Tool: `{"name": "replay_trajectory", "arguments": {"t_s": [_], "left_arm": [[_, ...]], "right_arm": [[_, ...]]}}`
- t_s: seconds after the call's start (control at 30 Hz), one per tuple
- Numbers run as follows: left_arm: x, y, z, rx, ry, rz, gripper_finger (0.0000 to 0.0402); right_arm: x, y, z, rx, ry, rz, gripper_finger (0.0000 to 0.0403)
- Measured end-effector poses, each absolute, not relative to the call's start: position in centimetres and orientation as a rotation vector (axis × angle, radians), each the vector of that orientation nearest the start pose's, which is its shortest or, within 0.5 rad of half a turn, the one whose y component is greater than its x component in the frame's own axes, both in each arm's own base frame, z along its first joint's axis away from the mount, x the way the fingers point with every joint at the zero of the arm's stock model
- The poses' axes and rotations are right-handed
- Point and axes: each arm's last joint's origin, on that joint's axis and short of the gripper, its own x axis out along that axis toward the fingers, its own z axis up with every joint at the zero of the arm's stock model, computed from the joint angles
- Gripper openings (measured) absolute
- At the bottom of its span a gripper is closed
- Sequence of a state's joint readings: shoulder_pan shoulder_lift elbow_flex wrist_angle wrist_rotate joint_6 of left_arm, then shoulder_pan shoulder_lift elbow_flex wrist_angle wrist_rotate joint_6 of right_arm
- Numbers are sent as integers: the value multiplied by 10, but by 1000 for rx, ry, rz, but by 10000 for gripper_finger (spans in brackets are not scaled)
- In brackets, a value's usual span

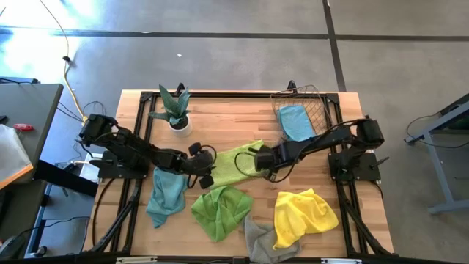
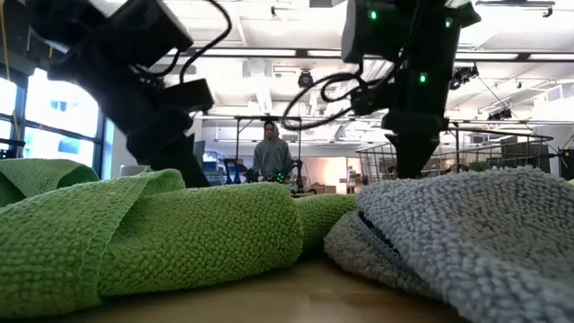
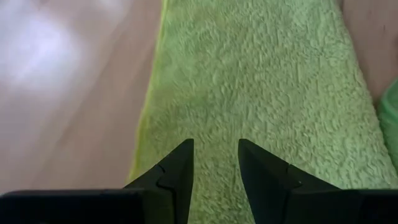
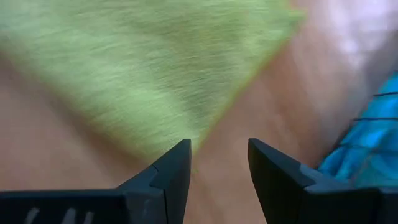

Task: Fold microfiber towels
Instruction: Fold the light green towel

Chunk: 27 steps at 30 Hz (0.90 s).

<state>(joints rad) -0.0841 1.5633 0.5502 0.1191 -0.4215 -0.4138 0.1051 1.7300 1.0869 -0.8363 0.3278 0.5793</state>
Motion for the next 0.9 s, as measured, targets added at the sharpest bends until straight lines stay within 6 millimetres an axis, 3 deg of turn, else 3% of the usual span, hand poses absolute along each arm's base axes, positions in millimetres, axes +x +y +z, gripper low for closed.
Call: {"name": "replay_trajectory", "arguments": {"t_s": [0.17, 0.43, 0.67, 0.9], "left_arm": [[246, -12, 106, -230, 818, 482, 115], [237, -25, 101, -284, 851, 469, 115], [232, -39, 99, -288, 892, 440, 115], [233, -36, 99, -266, 880, 468, 115]], "right_arm": [[292, 5, 168, 246, 1213, -661, 153], [293, -14, 151, 423, 1038, -592, 153], [291, -20, 143, 465, 989, -587, 155], [293, -20, 142, 508, 977, -567, 184]]}}
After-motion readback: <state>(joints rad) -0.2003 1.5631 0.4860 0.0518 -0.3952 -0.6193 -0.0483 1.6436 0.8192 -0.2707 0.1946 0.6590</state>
